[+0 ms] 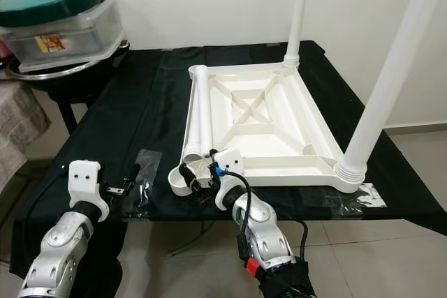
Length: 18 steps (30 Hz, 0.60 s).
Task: Building children table
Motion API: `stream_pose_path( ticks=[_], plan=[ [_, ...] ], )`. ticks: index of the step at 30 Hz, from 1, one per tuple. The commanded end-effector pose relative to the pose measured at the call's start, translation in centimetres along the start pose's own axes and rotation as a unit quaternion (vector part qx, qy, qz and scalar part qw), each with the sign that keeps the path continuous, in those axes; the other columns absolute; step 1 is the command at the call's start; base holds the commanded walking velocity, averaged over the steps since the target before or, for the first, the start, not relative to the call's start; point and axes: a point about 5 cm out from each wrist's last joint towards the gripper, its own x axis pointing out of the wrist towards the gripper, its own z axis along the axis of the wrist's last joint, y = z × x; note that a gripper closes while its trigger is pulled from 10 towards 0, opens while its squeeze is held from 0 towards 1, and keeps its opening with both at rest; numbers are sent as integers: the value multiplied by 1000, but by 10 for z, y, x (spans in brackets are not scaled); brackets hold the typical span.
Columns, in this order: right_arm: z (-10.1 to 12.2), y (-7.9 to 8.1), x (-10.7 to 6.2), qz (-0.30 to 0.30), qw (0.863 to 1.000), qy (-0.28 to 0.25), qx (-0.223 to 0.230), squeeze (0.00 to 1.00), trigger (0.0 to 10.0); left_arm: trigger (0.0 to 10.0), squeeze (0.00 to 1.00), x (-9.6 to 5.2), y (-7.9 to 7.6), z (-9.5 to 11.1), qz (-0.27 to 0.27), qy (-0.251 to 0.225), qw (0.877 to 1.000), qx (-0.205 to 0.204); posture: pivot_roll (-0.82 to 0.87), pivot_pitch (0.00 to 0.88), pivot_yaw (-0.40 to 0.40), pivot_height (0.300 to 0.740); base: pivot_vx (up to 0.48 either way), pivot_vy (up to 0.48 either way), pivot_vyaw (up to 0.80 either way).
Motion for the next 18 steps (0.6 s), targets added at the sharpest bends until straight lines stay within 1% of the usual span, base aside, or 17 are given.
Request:
stream_pose_path(
  ticks=[1,2,3,7,8,10,13,14,15,17,18],
  plan=[
    [7,5,5,10,1000,-10,-16,0,10000,10000,0,1,0,2,-2,3,1000,5,-11,0,23,740,0,480,0],
    [7,5,5,10,1000,-10,-16,0,10000,10000,0,1,0,2,-2,3,1000,5,-11,0,23,740,0,480,0],
    [12,9,7,19,999,-17,-21,0,10000,10000,0,2,-6,8,-8,-9,1000,2,-8,0,19,740,0,480,0],
    [18,11,9,24,999,-24,-26,0,10000,10000,0,2,-10,12,-15,-18,1000,-3,-7,0,15,740,0,480,0],
    [25,10,10,26,999,-35,-32,0,10000,10000,0,2,-14,17,-22,-28,999,-4,-10,0,14,740,0,0,0],
    [28,10,10,27,998,-40,-35,0,10000,10000,0,3,-15,18,-25,-32,999,-4,-10,0,14,740,0,0,0],
    [45,6,10,29,996,-64,-49,0,10000,10000,0,2,-20,24,-34,-44,998,-14,-13,0,10,740,0,0,0],
    [49,5,10,30,996,-70,-52,0,10000,10000,0,2,-21,25,-35,-46,998,-17,-13,0,10,740,0,0,0],
    [49,5,10,30,996,-70,-52,0,10000,10000,0,2,-21,25,-35,-46,998,-17,-13,0,10,740,0,0,0],
    [63,4,12,34,993,-92,-58,0,10000,10000,0,3,-23,27,-41,-47,998,-24,-13,0,11,740,0,0,0],
    [63,4,12,34,993,-92,-58,0,10000,10000,0,3,-23,27,-41,-47,998,-24,-13,0,11,740,0,0,0]
  ],
)
